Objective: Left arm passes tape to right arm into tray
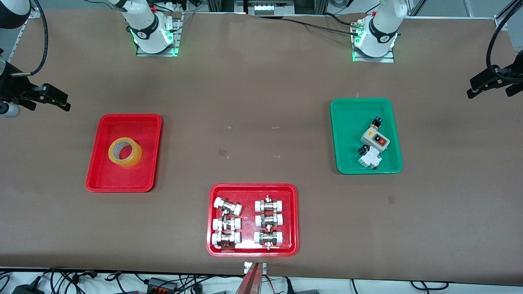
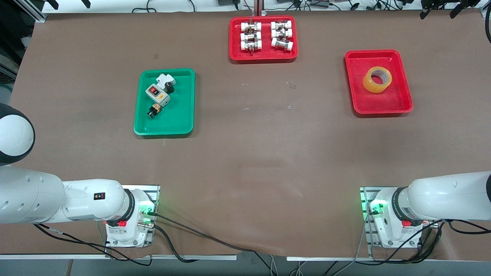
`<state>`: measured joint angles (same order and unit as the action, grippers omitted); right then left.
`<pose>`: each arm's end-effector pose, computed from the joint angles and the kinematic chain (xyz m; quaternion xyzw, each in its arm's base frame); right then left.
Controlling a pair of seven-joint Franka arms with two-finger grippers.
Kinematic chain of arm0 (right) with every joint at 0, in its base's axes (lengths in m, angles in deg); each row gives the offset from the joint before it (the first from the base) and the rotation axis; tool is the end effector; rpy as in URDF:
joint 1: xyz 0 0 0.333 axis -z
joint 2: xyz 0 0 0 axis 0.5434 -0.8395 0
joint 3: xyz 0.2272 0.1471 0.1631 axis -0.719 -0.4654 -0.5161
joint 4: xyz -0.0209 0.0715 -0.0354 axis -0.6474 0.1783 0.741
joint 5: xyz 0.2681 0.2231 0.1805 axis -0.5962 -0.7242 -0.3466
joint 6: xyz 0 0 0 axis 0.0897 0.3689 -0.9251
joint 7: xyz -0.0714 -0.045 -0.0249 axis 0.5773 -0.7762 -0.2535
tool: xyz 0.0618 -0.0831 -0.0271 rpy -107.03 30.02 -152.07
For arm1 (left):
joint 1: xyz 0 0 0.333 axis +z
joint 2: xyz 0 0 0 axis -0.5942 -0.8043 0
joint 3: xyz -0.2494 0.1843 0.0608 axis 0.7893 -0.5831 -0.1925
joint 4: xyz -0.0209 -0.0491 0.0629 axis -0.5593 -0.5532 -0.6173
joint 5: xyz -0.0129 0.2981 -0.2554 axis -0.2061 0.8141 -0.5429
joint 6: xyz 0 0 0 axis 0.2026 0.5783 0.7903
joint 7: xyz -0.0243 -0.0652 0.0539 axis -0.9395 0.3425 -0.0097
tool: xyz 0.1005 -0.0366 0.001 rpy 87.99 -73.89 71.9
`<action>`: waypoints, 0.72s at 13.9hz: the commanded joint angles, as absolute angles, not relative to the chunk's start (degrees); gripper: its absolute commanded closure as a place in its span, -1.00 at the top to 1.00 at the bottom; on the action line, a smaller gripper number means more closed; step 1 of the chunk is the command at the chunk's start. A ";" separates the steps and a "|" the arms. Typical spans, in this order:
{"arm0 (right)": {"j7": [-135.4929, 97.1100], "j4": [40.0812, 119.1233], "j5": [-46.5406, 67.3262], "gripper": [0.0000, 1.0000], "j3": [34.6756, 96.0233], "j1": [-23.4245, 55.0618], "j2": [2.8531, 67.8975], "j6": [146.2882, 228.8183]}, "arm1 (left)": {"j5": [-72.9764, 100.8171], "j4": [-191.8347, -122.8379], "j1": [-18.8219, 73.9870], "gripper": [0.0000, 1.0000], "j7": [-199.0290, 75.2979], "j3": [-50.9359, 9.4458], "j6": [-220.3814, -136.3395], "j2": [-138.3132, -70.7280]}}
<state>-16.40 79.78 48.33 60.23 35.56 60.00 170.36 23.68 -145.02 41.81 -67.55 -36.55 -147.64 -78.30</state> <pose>0.5559 -0.0305 0.5730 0.9999 -0.0052 0.0022 0.0088 0.5440 0.0292 0.6472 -0.9994 -0.0326 0.0040 0.0068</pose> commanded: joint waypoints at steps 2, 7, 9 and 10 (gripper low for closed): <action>-16.18 80.07 48.56 1.00 60.43 35.12 60.95 169.76 | 22.65 -145.34 41.99 1.00 -67.53 -36.35 -146.89 -77.40; -16.27 80.07 48.03 1.00 60.51 36.61 61.39 168.44 | 22.74 -145.34 41.91 1.00 -66.82 -36.35 -146.71 -77.40; -16.27 80.07 48.12 1.00 60.34 36.43 62.09 168.00 | 22.74 -145.34 41.91 1.00 -66.82 -36.00 -146.80 -77.40; -16.36 80.07 48.12 1.00 60.34 36.52 62.09 167.82 | 22.74 -145.34 41.91 1.00 -66.82 -35.99 -146.80 -77.41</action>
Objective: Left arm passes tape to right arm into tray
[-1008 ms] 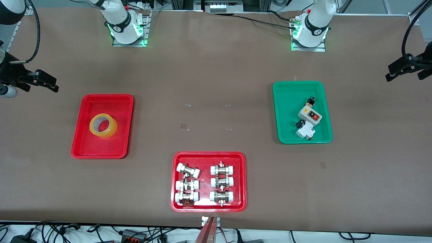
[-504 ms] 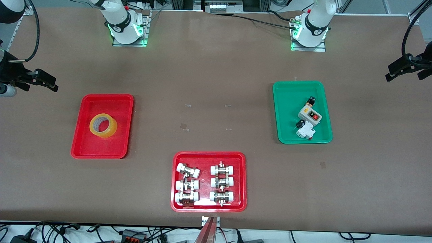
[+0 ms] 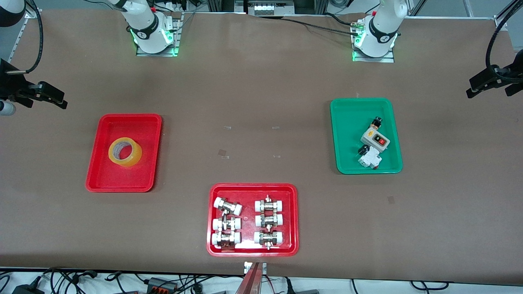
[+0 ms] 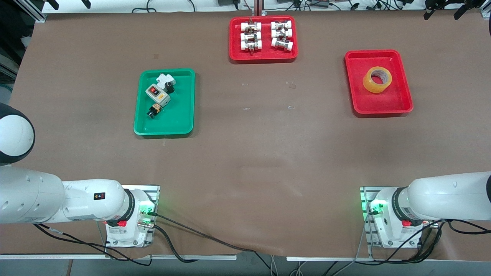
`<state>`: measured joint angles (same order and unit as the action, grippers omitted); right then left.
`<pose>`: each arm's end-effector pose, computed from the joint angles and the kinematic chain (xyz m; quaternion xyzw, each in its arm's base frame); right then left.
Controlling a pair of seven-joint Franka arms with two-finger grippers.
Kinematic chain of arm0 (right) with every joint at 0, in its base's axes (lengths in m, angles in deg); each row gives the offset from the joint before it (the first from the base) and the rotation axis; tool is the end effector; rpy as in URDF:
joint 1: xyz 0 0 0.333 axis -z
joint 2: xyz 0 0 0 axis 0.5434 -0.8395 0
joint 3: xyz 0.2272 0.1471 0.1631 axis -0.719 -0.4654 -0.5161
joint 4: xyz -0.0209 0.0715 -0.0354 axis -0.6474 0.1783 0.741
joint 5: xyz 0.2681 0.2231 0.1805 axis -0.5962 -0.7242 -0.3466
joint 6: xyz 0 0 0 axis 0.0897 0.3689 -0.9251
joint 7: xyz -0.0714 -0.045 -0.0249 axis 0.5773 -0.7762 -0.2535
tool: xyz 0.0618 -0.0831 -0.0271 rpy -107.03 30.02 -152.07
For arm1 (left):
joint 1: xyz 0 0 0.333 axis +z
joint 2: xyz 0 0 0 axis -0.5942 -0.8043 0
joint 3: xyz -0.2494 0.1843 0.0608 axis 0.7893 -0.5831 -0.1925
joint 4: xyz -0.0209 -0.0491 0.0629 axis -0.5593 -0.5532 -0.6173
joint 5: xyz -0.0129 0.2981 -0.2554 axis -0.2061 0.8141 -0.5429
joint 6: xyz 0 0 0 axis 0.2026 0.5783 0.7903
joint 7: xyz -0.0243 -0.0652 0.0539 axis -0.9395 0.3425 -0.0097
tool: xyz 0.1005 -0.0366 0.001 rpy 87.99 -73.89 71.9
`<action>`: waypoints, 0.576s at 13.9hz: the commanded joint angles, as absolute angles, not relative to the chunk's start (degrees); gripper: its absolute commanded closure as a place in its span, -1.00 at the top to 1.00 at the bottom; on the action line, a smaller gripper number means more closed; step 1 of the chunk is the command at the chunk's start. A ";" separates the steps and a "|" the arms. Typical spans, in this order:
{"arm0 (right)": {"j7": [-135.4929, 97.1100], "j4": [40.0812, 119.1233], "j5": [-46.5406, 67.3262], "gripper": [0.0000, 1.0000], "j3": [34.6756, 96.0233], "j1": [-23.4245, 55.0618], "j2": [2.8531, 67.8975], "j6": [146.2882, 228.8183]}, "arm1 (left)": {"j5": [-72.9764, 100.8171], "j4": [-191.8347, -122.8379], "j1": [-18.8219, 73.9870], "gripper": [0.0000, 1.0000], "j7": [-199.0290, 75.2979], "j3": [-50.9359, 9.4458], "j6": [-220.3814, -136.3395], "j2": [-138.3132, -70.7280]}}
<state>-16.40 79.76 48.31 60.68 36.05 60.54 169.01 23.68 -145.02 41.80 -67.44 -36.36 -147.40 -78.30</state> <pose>0.5505 -0.0394 0.5764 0.9999 -0.0135 -0.0047 0.0081 0.5436 0.0272 0.6468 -0.9995 -0.0318 0.0060 0.0068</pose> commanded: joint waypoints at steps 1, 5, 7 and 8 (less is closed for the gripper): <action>-16.36 80.07 48.20 1.00 60.34 36.43 62.18 167.82 | 22.74 -145.43 41.99 1.00 -66.82 -35.99 -146.80 -77.41; -16.36 80.34 48.29 1.00 60.16 36.34 62.27 167.65 | 22.82 -145.43 41.91 1.00 -66.82 -35.99 -146.80 -77.41; -16.36 80.25 48.29 1.00 59.99 36.17 62.35 167.56 | 22.82 -145.43 41.99 1.00 -66.82 -35.99 -146.80 -77.41; -16.36 80.25 48.38 1.00 59.99 36.17 62.36 167.56 | 22.91 -145.43 41.91 1.00 -66.82 -35.99 -146.72 -77.41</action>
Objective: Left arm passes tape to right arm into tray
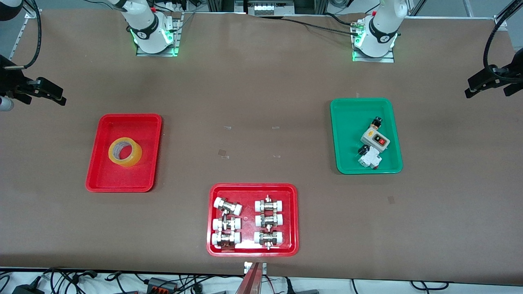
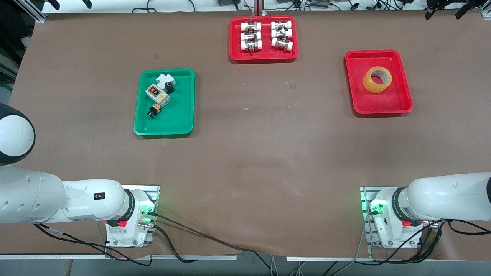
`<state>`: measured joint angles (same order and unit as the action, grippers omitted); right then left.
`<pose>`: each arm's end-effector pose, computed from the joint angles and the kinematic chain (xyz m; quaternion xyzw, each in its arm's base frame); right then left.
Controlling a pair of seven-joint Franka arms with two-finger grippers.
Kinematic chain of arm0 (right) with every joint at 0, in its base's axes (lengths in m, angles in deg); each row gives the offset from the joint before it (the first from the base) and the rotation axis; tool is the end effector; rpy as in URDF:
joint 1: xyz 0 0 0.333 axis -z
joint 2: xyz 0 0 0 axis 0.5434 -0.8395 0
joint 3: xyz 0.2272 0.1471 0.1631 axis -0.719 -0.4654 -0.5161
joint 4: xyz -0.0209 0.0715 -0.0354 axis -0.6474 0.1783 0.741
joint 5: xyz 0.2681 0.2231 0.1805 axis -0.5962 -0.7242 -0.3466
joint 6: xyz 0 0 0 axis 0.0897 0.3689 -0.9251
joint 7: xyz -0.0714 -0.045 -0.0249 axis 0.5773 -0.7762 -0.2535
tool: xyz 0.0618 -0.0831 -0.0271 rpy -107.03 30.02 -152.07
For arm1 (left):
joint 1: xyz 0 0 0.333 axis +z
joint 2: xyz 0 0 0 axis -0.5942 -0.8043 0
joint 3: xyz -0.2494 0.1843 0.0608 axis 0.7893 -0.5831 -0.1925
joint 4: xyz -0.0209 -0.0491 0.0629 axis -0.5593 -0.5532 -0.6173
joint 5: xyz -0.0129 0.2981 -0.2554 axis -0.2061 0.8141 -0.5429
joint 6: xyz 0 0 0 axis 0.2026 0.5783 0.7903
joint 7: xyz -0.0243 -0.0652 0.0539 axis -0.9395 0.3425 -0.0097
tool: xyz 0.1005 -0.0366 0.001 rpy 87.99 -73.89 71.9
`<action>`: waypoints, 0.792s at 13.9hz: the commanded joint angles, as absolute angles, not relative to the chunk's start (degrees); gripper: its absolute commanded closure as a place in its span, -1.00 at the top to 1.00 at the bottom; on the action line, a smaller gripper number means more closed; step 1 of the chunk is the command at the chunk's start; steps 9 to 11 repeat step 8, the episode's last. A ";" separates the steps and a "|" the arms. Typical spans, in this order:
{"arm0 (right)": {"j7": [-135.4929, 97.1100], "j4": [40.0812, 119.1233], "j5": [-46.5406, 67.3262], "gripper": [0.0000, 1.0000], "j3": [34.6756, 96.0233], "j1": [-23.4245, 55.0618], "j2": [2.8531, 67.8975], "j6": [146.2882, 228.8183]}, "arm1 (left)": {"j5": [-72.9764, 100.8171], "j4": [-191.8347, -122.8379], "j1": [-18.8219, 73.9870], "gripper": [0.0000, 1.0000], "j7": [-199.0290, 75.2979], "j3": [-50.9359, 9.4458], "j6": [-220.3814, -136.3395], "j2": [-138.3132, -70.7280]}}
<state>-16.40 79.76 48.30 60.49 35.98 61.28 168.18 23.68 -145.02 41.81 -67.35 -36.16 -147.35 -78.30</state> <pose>0.5460 -0.0366 0.5822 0.9999 -0.0114 -0.0055 0.0080 0.5436 0.0254 0.6467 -0.9995 -0.0309 0.0065 0.0068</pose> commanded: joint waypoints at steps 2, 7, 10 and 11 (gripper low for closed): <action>-16.36 80.25 48.47 1.00 59.99 36.17 62.53 167.56 | 23.00 -145.43 41.91 1.00 -66.82 -35.99 -146.80 -77.41; -16.36 80.34 48.47 1.00 59.99 36.17 62.88 167.38 | 23.09 -145.69 41.91 1.00 -66.82 -35.99 -146.80 -77.41; -16.36 80.34 48.47 1.00 59.99 36.17 62.97 167.38 | 23.18 -145.69 41.91 1.00 -66.82 -35.99 -146.80 -77.41; -16.36 80.34 48.47 1.00 59.99 36.17 62.97 167.38 | 23.18 -145.69 41.91 1.00 -66.82 -35.99 -146.80 -77.41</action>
